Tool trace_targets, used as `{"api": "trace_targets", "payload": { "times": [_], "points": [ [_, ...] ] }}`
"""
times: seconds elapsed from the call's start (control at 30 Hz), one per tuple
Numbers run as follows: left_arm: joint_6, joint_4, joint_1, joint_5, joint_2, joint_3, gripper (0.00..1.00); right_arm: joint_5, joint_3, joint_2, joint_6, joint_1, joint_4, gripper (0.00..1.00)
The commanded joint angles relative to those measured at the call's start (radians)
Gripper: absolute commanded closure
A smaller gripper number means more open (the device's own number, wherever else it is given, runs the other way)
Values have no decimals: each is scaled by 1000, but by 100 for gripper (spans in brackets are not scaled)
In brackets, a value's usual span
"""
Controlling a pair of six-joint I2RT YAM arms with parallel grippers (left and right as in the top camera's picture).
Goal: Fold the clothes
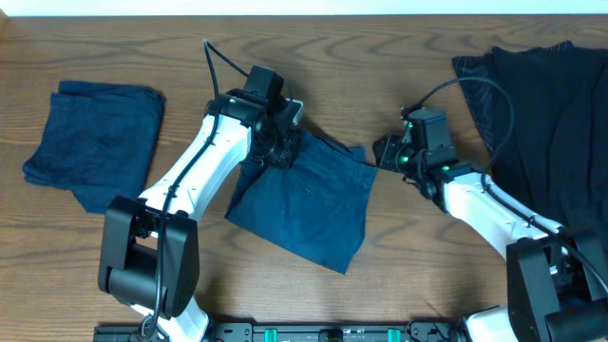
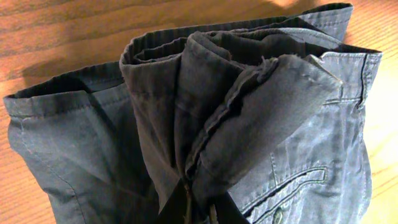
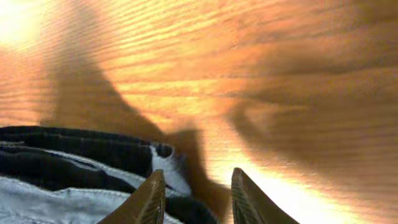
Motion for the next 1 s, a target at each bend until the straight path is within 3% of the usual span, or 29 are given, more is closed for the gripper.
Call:
{"api": "trace_targets", "payload": {
  "times": [0.0, 0.07, 0.43, 0.97],
  "points": [
    [-16, -5, 2, -2, -3, -6, 94, -46, 2, 17, -89, 1, 6, 83],
    [-21, -5, 2, -2, -3, -6, 94, -45, 2, 26, -126, 8, -1, 99],
    [-21, -5, 2, -2, -3, -6, 94, -131, 32, 51, -380, 15, -11, 99],
    [-24, -6, 2, -2, -3, -6, 94, -203, 121, 159, -387, 41, -34, 99]
  ]
}}
